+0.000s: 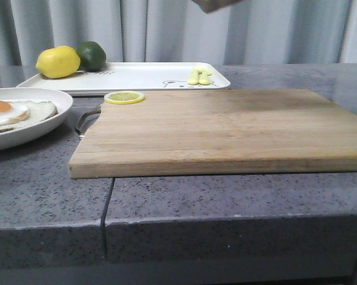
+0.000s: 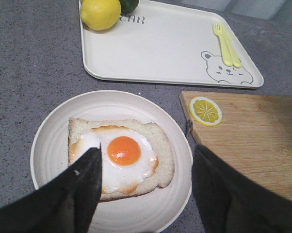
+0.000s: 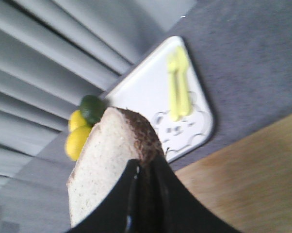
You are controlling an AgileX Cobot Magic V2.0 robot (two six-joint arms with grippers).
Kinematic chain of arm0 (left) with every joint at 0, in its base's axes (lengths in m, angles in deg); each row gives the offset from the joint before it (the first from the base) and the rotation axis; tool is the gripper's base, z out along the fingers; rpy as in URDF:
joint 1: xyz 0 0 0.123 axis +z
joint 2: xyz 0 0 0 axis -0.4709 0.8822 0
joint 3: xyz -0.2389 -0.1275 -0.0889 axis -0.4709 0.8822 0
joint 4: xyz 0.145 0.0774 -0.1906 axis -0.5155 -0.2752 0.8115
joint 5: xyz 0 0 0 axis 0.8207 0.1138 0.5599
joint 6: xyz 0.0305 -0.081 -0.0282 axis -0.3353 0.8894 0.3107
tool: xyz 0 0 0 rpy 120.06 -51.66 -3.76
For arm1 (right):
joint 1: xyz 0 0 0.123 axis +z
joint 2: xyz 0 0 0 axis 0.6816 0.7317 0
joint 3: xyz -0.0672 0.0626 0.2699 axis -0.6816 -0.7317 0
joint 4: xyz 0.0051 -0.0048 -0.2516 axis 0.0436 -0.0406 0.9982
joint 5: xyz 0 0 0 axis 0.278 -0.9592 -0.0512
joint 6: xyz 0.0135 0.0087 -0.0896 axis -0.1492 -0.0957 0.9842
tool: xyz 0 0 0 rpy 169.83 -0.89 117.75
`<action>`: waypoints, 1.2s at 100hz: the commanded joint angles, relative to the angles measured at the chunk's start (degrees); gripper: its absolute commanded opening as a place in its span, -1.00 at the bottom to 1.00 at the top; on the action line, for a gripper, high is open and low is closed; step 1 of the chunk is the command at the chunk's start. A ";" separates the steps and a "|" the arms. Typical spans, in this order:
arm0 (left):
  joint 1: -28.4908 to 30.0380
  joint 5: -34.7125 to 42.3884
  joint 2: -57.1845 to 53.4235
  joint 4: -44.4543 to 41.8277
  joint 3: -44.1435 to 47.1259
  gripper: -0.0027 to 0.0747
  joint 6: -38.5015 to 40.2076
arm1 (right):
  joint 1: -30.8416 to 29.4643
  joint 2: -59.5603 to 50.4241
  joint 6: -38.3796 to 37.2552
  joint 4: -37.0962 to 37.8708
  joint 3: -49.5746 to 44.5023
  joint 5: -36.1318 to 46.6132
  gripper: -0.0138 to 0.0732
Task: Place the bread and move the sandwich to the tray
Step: 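Lift the bread slice with the right gripper toward the egg plate, then lay the bread slice on the egg toast and open the right gripper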
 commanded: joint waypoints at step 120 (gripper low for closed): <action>-0.42 3.52 0.00 1.95 -2.13 0.07 -0.03 | 38.24 34.06 0.68 -21.51 17.31 34.62 -0.83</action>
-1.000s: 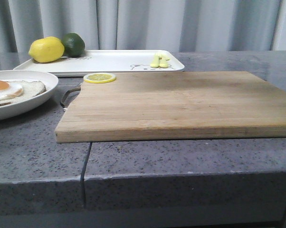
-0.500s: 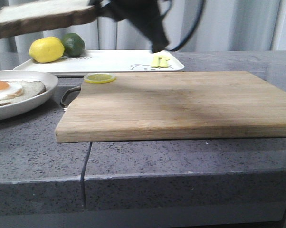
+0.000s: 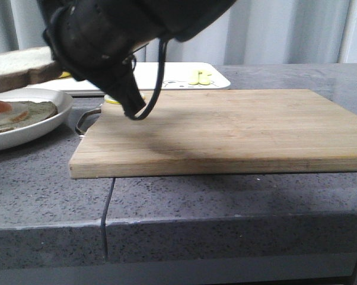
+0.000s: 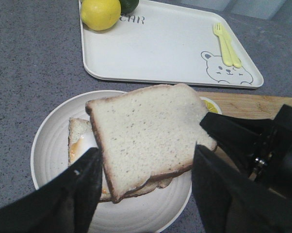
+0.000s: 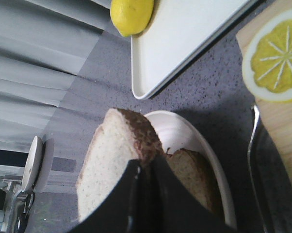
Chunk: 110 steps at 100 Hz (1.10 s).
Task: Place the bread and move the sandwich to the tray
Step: 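Lay the bread slice on the egg toast and open the right gripper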
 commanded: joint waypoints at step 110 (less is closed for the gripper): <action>-0.42 3.50 0.00 1.95 -2.13 0.07 -0.03 | 0.45 0.00 0.68 2.84 3.70 0.18 -0.75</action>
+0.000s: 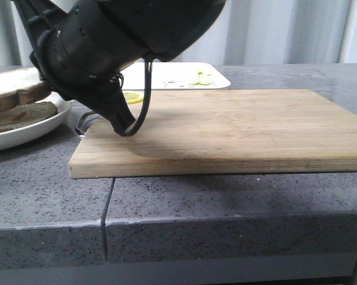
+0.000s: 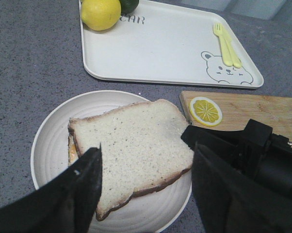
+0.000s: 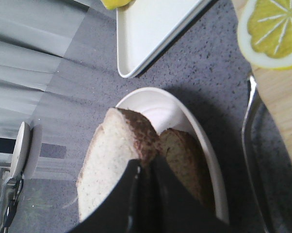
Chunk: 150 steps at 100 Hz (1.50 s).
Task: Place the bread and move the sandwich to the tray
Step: 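Lay the bread slice on the egg toast and open the right gripper, then grasp the rim of the white plate with the left gripper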
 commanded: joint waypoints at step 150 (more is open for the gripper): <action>-0.42 5.21 0.00 1.95 -2.13 0.07 -0.03 | -13.90 -39.12 72.69 5.46 -8.78 1.63 0.16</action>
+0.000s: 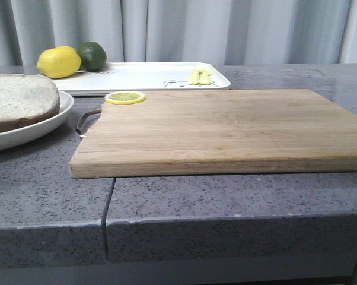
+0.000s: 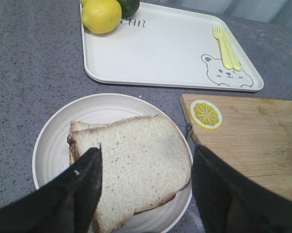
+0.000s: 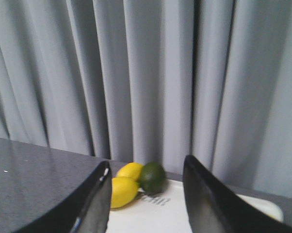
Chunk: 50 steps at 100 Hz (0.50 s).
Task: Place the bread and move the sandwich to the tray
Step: 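Grasp the rim of the white plate with the left gripper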
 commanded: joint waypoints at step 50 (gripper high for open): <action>5.17 5.93 0.00 0.46 -2.00 0.07 0.58 | -11.09 -42.46 8.57 1.64 -36.35 3.31 0.16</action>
